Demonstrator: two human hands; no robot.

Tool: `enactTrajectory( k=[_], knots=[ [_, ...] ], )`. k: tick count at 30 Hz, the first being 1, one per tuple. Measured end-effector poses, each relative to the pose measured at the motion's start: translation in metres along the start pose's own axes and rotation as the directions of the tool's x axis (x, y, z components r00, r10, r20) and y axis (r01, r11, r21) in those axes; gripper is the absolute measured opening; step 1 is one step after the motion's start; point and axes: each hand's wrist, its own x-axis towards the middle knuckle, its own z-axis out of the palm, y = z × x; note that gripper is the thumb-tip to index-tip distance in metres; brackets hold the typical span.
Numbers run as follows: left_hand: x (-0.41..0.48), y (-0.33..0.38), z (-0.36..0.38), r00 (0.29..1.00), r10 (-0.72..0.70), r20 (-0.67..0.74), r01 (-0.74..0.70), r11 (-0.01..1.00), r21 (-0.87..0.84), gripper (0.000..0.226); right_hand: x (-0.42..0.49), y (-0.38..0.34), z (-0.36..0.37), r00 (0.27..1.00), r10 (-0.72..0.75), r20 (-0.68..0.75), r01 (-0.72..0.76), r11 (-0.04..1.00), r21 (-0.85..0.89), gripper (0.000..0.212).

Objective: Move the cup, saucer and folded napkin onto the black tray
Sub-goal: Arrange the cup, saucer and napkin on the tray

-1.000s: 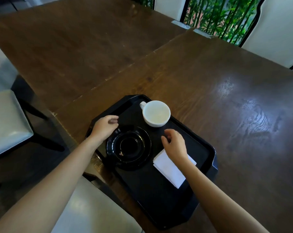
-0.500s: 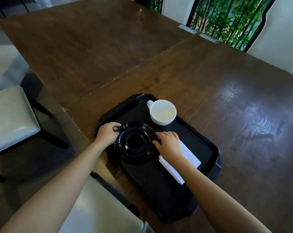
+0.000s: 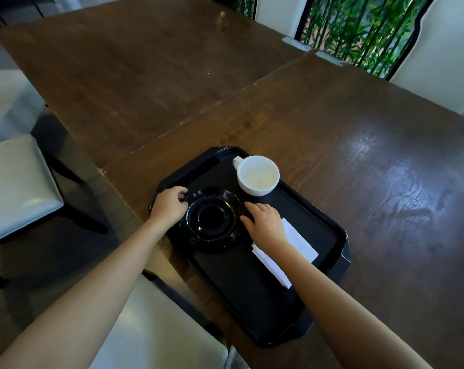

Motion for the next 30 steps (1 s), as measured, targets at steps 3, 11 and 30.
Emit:
enactTrajectory(
  k=[3, 11, 30],
  knots=[
    [-0.027, 0.019, 0.008, 0.957, 0.213, -0.196, -0.198, 0.976, 0.093, 0.034, -0.013, 0.015, -0.013, 0.997, 0.038, -0.068, -0.033, 0.997, 0.072, 0.046],
    [-0.114, 0.060, 0.119, 0.856, 0.507, 0.096, -0.506, 0.862, -0.044, 0.043, -0.085, 0.061, -0.027, 0.977, 0.202, 0.075, -0.190, 0.972, -0.139, 0.091],
    [-0.125, 0.046, 0.131, 0.884, 0.455, 0.102, -0.464, 0.881, 0.092, 0.038, -0.107, 0.048, -0.012, 0.962, 0.181, 0.206, -0.132, 0.965, -0.228, 0.108]
  ],
)
